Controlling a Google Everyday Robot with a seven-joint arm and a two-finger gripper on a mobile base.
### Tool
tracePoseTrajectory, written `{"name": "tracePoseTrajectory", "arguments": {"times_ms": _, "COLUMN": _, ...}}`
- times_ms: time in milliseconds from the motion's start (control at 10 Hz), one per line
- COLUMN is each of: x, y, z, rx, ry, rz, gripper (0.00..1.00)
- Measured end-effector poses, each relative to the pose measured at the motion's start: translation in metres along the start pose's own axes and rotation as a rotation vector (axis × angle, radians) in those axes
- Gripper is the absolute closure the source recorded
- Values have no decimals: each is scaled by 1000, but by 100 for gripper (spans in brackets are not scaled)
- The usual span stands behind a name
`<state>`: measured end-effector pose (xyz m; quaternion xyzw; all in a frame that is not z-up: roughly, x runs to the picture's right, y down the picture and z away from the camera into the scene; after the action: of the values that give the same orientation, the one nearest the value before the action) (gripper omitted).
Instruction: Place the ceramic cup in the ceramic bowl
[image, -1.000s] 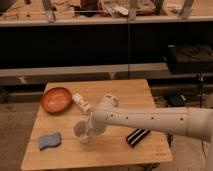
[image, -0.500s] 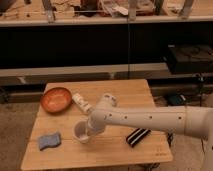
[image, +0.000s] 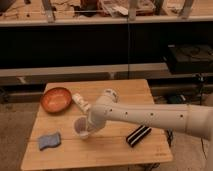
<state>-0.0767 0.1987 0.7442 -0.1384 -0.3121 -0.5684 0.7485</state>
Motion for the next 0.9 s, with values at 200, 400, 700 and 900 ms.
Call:
{"name": "tracePoseTrajectory", "arguments": {"times_ms": 200, "x": 7, "y": -6, "z": -6, "rx": 4, "ry": 0, "rz": -6, "gripper": 100}}
{"name": "tracePoseTrajectory", "arguments": {"times_ms": 400, "x": 18, "y": -11, "z": -16, "rx": 6, "ry": 0, "rz": -8, "gripper": 100}}
{"name": "tracePoseTrajectory", "arguments": {"times_ms": 700, "x": 29, "y": -17, "z": -24, "rx": 9, "ry": 1, "rz": -13, "gripper": 100}}
{"name": "tracePoseTrajectory", "arguments": {"times_ms": 900, "x": 32, "y": -21, "z": -27, "rx": 9, "ry": 1, "rz": -18, "gripper": 100}}
